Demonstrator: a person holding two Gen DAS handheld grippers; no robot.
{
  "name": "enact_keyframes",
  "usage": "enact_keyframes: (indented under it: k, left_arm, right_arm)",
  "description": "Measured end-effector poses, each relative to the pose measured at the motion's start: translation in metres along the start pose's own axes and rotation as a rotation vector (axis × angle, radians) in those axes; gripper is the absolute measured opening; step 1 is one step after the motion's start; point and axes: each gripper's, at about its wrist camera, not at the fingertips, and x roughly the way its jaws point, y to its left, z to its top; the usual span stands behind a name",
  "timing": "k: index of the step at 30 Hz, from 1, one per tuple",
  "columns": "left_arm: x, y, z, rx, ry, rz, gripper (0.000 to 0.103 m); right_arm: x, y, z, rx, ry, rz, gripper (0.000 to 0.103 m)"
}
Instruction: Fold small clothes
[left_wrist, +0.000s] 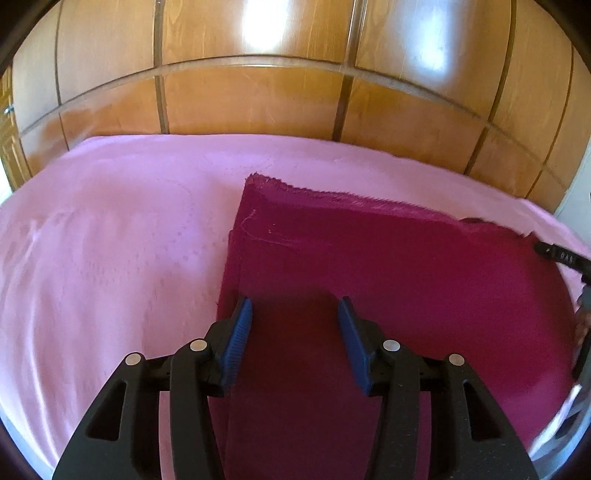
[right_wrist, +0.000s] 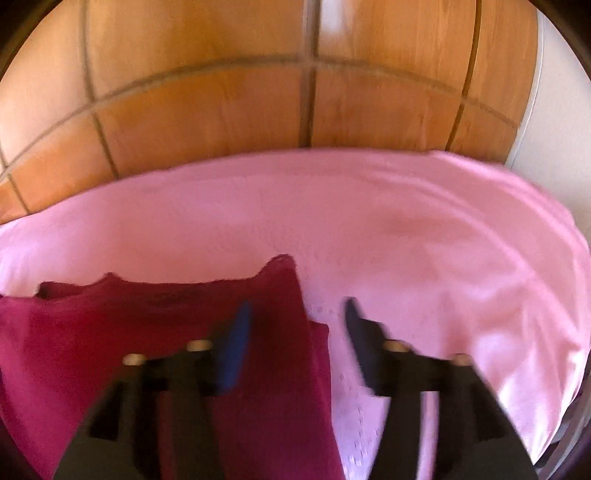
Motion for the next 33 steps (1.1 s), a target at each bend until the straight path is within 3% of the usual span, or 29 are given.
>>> enact_keyframes:
  k: [3, 10, 21, 25, 29, 33]
  left_arm:
    - [-0.011, -0.001, -0.003, -0.014, -0.014, -0.017, 0.048]
    - [-0.038, -0.018, -0.016, 0.017, -0.052, -0.044, 0.048]
    - [-0.038, -0.047, -0.043, 0.084, -0.003, -0.103, 0.048]
    - [-0.043, -0.055, -0.047, 0.108, -0.008, -0.114, 0.048]
    - [-0.041, -0.065, -0.050, 0.131, 0.000, -0.116, 0.048]
    - [-0.034, -0.070, -0.051, 0.144, 0.022, -0.077, 0.048]
  right_arm:
    - [-0.005, -0.002, -0.021, -0.022, -0.032, 0.010, 0.075]
    - [0.000, -0.010, -0.066, -0.070, -0.045, 0.031, 0.086]
    - [0.048, -0.045, -0.101, -0.018, 0.021, 0.079, 0.094]
    - [0.057, -0.070, -0.104, 0.073, 0.059, 0.180, 0.094]
    - [0.071, -0.092, -0.117, 0.202, 0.115, 0.349, 0.092]
    - [0.073, -0.096, -0.125, 0.210, 0.121, 0.454, 0.078]
